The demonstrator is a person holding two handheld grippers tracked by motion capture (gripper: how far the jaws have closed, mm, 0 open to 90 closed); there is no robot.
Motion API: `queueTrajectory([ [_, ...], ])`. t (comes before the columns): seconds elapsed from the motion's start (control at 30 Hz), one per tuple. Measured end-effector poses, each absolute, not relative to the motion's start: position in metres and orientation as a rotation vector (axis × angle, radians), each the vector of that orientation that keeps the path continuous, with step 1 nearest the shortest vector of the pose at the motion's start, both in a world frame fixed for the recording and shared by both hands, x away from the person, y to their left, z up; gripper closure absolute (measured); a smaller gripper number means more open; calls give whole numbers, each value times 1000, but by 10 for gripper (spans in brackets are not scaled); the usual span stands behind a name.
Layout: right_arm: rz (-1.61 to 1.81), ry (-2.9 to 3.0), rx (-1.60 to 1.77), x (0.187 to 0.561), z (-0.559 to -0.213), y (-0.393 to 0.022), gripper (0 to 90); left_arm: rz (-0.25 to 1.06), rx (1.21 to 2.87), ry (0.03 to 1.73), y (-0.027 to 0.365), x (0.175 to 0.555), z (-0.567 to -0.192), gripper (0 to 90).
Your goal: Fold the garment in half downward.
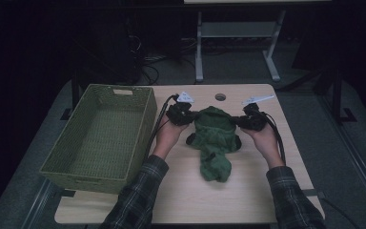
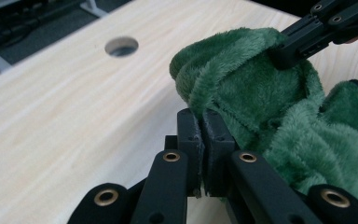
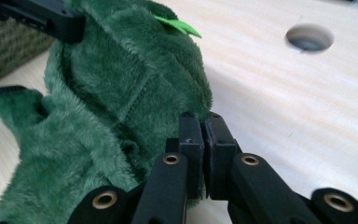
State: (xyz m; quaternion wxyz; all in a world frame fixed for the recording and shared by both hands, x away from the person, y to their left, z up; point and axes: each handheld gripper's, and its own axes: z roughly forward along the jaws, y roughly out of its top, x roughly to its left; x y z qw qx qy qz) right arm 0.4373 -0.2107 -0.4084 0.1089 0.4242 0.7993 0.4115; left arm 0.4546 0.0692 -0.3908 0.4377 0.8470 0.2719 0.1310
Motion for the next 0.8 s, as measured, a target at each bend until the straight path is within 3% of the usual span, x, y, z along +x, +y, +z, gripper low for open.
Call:
queueTrajectory([
  [0.2,1237,2336,1223,431,-400,-215,868,317,2067,649,70,445,-382,867],
  [0.8,1387,2329,1042,359,-391,-217,866,322,2033,495,81,375,-379,867],
])
